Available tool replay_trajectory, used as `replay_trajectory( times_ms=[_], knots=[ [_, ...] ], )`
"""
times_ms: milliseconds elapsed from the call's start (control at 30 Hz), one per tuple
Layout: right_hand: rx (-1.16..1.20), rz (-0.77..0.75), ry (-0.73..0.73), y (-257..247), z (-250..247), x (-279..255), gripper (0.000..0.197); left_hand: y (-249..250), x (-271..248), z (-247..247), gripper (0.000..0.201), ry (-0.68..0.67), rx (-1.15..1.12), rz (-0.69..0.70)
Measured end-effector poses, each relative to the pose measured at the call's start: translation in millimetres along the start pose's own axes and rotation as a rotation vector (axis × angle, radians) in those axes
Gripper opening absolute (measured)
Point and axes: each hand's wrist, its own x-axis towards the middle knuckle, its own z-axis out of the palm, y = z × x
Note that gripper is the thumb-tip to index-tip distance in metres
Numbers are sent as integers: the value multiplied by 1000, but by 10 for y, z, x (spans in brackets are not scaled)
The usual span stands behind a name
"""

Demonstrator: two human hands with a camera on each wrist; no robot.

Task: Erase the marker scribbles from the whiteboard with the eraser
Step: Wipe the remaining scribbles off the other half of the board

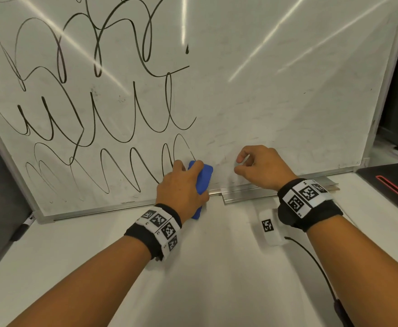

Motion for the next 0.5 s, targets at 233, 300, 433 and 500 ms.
replay_trajectory(
  times_ms=[233, 300, 433, 500],
  knots=[
    [-27, 7, -14, 32, 27, 18, 13, 20, -2, 35, 61, -61, 49, 4],
    [-63, 3, -3, 57, 43, 30, 13, 24, 44, 17, 62, -64, 79, 25],
    [-286, -33, 67, 102, 45, 59, 28, 17, 187, -100, 63, 18, 105, 44],
    [-364, -62, 102, 116, 43, 58, 37, 19, 206, -101, 61, 39, 85, 43]
  ],
)
